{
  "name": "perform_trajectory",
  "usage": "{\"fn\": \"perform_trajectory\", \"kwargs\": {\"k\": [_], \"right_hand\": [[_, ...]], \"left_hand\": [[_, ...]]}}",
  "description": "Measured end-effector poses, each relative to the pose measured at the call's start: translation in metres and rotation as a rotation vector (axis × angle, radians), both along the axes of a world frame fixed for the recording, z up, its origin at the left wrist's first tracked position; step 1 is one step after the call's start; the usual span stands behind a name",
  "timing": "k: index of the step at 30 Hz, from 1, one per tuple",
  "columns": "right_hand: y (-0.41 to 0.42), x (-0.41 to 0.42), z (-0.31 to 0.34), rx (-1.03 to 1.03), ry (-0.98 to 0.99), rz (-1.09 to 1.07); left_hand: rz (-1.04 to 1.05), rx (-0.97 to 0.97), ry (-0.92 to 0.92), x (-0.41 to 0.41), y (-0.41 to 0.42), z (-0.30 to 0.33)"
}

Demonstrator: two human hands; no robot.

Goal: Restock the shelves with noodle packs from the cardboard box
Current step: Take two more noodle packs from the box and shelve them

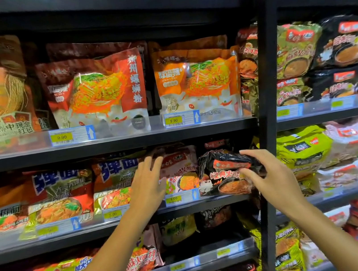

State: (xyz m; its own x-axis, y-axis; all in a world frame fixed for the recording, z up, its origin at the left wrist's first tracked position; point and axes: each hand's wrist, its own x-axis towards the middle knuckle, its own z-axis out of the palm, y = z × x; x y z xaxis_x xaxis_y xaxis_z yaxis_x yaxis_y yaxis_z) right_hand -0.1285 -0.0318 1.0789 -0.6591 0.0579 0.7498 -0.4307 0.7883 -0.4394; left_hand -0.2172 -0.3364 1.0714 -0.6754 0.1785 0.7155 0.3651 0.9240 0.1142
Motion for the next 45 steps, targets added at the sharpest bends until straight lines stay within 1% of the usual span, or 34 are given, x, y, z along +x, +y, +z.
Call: {"fn": "perform_trajectory", "kwargs": {"k": [3,6,9,13,16,20,23,27,28,30,32,35,38,41,45], "right_hand": [[-0.002,-0.012,0.008,0.035,0.005,-0.018],[-0.003,-0.024,0.013,0.054,0.015,-0.042],[-0.006,-0.035,0.018,0.04,0.035,-0.035],[-0.006,-0.054,0.022,0.089,0.025,-0.066],[-0.005,-0.074,0.019,0.136,-0.058,-0.122],[-0.011,-0.099,0.011,0.231,-0.22,-0.221],[-0.017,-0.11,0.0,0.322,-0.339,-0.305],[-0.028,-0.114,-0.008,0.346,-0.447,-0.343],[-0.029,-0.114,-0.009,0.357,-0.45,-0.34],[-0.03,-0.112,-0.012,0.414,-0.394,-0.309],[-0.032,-0.108,-0.019,0.46,-0.327,-0.219],[-0.039,-0.101,-0.034,0.459,-0.346,-0.089],[-0.042,-0.1,-0.042,0.505,-0.355,-0.095],[-0.04,-0.093,-0.051,0.496,-0.366,-0.093],[-0.032,-0.071,-0.074,0.474,-0.241,-0.039]], "left_hand": [[-0.121,-0.031,0.085,0.012,-0.011,-0.009],[-0.19,-0.084,0.131,0.029,-0.024,-0.037],[-0.139,-0.14,0.073,0.04,-0.038,-0.068],[-0.065,-0.207,0.0,0.042,-0.051,-0.09],[-0.065,-0.215,-0.016,0.041,-0.053,-0.093],[-0.084,-0.214,-0.018,0.041,-0.054,-0.095],[-0.136,-0.162,-0.004,0.04,-0.055,-0.097],[-0.152,-0.154,-0.004,0.038,-0.055,-0.098],[-0.149,-0.158,-0.006,0.038,-0.055,-0.098],[-0.152,-0.161,-0.007,0.038,-0.056,-0.097],[-0.156,-0.161,-0.009,0.039,-0.056,-0.096],[-0.147,-0.165,-0.026,0.041,-0.054,-0.095],[-0.14,-0.181,-0.039,0.043,-0.052,-0.094],[-0.143,-0.189,-0.057,0.045,-0.053,-0.092],[-0.132,-0.193,-0.101,0.05,-0.055,-0.09]]}}
